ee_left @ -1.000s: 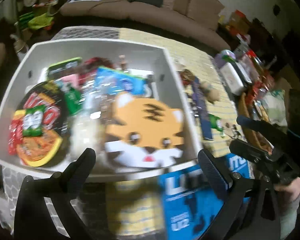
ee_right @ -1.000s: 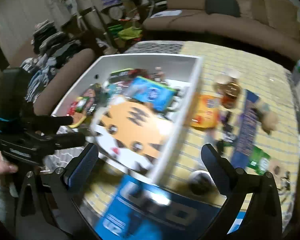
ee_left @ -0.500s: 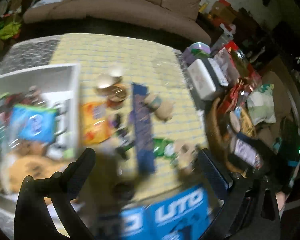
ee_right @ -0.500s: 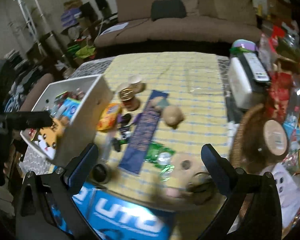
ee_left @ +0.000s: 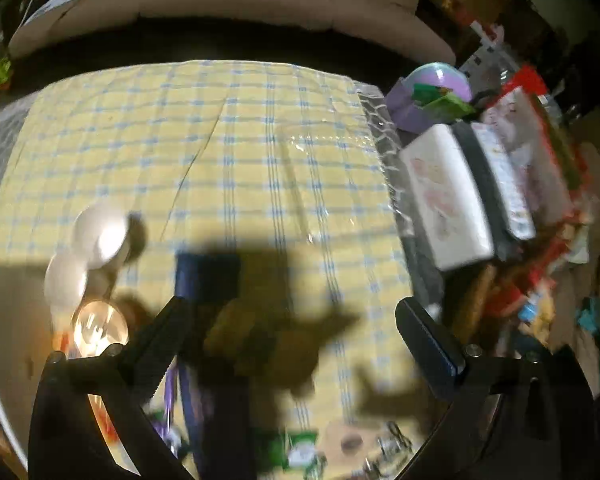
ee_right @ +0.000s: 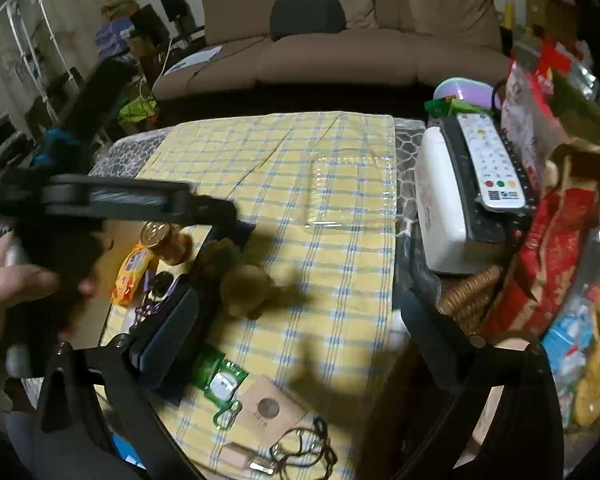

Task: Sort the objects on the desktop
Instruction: 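Withdraw the right tool and move it toward the clear plastic tray, then grasp the clear plastic tray rim with the right tool and lift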

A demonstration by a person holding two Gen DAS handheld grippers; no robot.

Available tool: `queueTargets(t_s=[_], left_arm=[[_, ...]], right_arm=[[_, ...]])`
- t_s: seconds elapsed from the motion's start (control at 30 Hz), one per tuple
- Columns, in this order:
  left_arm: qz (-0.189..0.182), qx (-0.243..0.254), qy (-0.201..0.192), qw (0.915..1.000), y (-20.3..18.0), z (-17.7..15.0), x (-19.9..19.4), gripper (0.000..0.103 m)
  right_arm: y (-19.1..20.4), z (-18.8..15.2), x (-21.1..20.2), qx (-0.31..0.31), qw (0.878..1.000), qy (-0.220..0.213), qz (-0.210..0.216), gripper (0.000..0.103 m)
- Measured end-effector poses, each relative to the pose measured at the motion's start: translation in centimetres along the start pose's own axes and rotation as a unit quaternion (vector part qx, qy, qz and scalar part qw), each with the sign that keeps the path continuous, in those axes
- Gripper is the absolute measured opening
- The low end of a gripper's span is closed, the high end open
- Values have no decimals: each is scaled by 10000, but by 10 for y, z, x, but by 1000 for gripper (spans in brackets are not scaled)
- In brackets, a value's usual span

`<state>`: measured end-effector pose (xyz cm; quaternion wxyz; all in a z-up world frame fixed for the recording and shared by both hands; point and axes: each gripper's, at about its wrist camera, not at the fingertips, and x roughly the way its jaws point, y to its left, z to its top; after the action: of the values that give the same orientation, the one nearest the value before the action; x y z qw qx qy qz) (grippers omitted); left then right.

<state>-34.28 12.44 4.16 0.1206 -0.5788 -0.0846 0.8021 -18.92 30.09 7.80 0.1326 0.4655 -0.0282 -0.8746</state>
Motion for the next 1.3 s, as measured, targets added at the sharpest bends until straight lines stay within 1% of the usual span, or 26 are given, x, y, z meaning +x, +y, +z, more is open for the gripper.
queueTargets(t_s=[0.07,0.1,0.13,0.2,0.27,0.33,0.37,0.4,0.47,0.5,0.57,0.63,0.73,0.77,0.8,0.87,0.9,0.97,1.03,1.07,1.1,1.17,1.23,1.27,1.3], left_arm=[[102,41,57,9999,-4,15,22,99],[174,55,81,9998,-6,21,32,92],[278,83,131,9995,-8,28,45,79],[469,151,269,9984,-11,39,66,63],[518,144,465,9975,-12,48,88,62],[509,69,541,9972,-10,55,102,61],[436,16,565,9974,-9,57,107,58],[443,9,551,9975,-9,57,109,55],[590,161,428,9972,-12,57,106,23],[650,188,387,9970,-11,58,104,12],[858,251,313,9955,-7,56,98,12],[1050,405,384,9929,-3,52,94,12],[1169,634,531,9897,5,44,79,12],[1180,689,559,9890,8,41,75,12],[1185,690,602,9887,12,40,71,12],[1102,526,638,9905,27,38,64,12],[1005,437,654,9918,33,37,63,12],[824,267,661,9940,43,36,62,12],[727,221,661,9949,46,34,62,12],[698,236,662,9951,46,33,62,12],[685,249,659,9952,46,33,62,12],[629,217,677,9955,50,34,59,13],[582,193,686,9958,52,35,57,12],[571,199,690,9958,52,35,57,12],[551,211,681,9959,58,29,59,13]], right_arm=[[-7,-4,10,71,9998,23,165,102],[-9,-6,15,74,9997,26,214,101],[-10,-9,19,54,9997,58,229,101],[-11,-12,24,-1,9996,84,276,98],[-12,-15,25,-30,9995,66,309,98],[-12,-17,26,-66,9992,49,391,98],[-12,-17,27,-94,9990,59,427,98],[-12,-17,28,-105,9990,57,434,98],[-13,-16,29,-106,9990,49,422,98],[-14,-16,30,-97,9990,54,432,98],[-15,-15,31,-35,9989,59,455,98],[-16,-14,33,50,9989,84,458,98],[-17,-9,32,97,9991,63,406,98],[-17,-6,33,117,9992,82,375,96],[-18,2,37,167,9990,130,400,92],[-17,16,47,216,9987,259,374,61],[-18,27,59,270,9986,377,264,59],[-20,40,80,306,9978,585,75,59],[-24,53,107,382,9958,788,-276,58],[-25,57,116,386,9948,851,-400,52],[-27,61,127,413,9936,923,-494,39],[-37,65,147,591,9901,1072,-695,28],[-44,66,164,679,9873,1185,-817,26],[-47,66,170,763,9869,1181,-794,25],[-49,64,172,818,9872,1169,-711,22]])
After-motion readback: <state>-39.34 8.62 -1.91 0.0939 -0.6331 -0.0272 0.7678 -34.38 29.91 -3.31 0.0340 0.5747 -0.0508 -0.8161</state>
